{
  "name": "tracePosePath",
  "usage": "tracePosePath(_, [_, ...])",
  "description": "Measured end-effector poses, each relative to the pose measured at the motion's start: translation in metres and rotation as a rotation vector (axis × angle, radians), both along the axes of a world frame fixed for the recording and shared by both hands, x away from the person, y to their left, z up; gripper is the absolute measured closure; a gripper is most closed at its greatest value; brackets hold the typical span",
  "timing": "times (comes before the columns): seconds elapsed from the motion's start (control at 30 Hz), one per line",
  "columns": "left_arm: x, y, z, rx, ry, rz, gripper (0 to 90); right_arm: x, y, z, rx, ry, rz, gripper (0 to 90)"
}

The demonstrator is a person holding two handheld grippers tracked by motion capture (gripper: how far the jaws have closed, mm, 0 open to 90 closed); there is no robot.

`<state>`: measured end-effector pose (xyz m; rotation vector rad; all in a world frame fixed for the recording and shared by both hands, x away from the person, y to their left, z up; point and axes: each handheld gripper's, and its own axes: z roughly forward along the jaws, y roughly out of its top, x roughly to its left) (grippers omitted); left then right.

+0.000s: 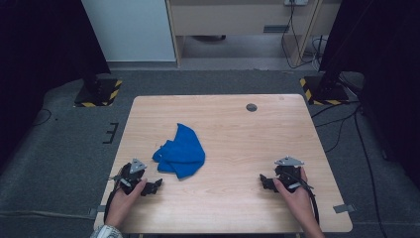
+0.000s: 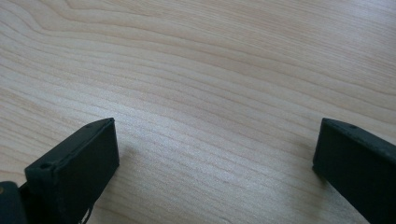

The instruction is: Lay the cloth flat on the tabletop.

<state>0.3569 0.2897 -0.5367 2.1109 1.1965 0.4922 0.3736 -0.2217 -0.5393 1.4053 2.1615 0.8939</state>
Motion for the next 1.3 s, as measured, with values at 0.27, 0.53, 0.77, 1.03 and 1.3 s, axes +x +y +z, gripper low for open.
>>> tracePosePath(0.27, [-0.004, 0.0, 0.004, -0.016, -0.023, -0.015, 3.0, -0.002, 0.0, 0.0, 0.002, 0.001, 0.002, 0.4])
tracePosePath(0.53, [0.004, 0.0, 0.032, -0.056, -0.108, 0.013, 4.5, -0.002, -0.001, 0.0, -0.001, -0.001, 0.007, 0.5])
tracePosePath(0.77, [0.017, -0.011, 0.05, -0.032, -0.116, -0.017, 4.9, -0.002, -0.001, 0.0, -0.002, -0.002, 0.008, 0.5])
tracePosePath(1.03, [0.036, -0.038, 0.058, -0.022, -0.102, -0.057, 5.0, -0.003, -0.001, 0.0, -0.002, -0.001, 0.005, 0.4])
tracePosePath(1.3, [0.049, -0.062, 0.058, -0.029, -0.092, -0.061, 5.0, -0.003, -0.001, 0.0, -0.002, -0.001, 0.005, 0.4])
